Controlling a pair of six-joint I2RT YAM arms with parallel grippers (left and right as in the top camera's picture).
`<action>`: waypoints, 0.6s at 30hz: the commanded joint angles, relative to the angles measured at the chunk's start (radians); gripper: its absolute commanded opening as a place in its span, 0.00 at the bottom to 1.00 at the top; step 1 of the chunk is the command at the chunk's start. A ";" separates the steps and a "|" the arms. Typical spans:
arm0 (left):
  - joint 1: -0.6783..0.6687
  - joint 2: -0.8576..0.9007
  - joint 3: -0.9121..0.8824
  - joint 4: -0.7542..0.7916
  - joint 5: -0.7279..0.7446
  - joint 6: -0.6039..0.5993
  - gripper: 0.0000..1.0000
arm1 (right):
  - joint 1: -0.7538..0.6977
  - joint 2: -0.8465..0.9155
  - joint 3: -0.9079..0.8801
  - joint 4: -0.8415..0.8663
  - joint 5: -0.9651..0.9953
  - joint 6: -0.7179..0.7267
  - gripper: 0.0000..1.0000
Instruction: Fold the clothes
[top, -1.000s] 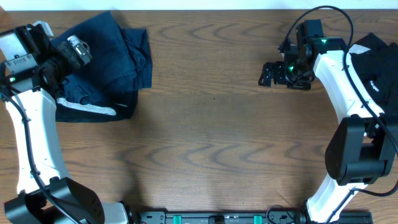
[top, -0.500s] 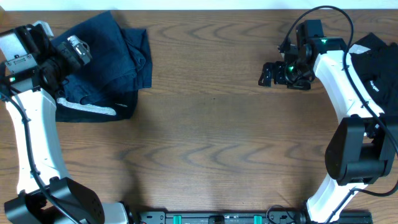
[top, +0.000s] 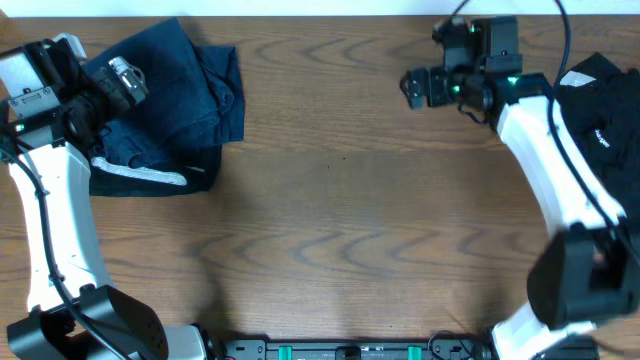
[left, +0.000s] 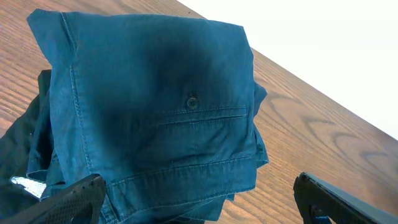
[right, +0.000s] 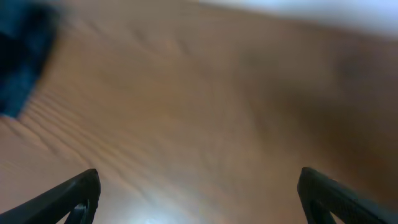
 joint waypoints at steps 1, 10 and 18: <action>-0.001 0.007 0.005 0.001 0.010 0.002 0.98 | 0.035 -0.144 0.006 0.059 0.037 -0.137 0.99; -0.001 0.007 0.005 0.001 0.010 0.002 0.98 | 0.048 -0.386 -0.033 0.082 0.091 -0.179 0.99; -0.001 0.007 0.005 0.001 0.010 0.002 0.98 | 0.043 -0.690 -0.358 0.187 0.092 -0.304 0.99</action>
